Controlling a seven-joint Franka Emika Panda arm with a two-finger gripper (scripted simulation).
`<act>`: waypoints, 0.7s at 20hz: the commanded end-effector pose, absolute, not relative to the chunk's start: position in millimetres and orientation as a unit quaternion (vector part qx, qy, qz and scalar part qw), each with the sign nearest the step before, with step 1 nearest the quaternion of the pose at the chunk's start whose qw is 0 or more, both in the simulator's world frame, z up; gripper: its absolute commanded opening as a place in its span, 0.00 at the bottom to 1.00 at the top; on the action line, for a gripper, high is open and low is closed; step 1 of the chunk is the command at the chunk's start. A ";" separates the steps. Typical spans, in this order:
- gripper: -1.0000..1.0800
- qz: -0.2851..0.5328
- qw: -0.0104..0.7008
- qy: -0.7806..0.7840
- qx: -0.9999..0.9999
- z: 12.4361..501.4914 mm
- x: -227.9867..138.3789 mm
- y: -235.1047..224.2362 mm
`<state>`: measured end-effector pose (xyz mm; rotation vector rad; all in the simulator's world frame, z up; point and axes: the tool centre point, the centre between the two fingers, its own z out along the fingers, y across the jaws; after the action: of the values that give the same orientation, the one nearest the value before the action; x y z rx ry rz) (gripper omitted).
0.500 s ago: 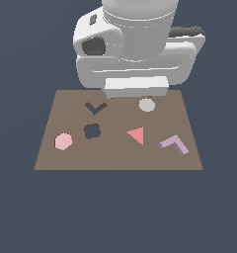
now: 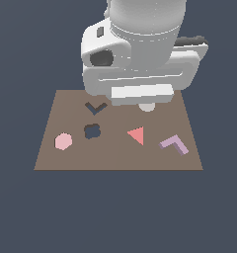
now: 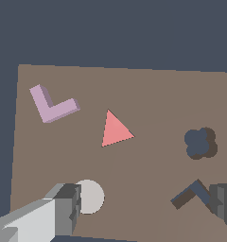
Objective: Insert a designated object into the corresponding slot on a board.
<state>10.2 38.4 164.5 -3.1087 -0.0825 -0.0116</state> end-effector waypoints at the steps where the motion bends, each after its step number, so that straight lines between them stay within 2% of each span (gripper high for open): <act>1: 0.96 -0.003 0.015 -0.038 -0.999 157.5 15.6 45.1; 14: 0.96 -0.001 0.007 -0.151 -0.988 93.1 63.4 112.8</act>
<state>57.8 103.0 101.8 -3.0966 -0.4246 -0.0046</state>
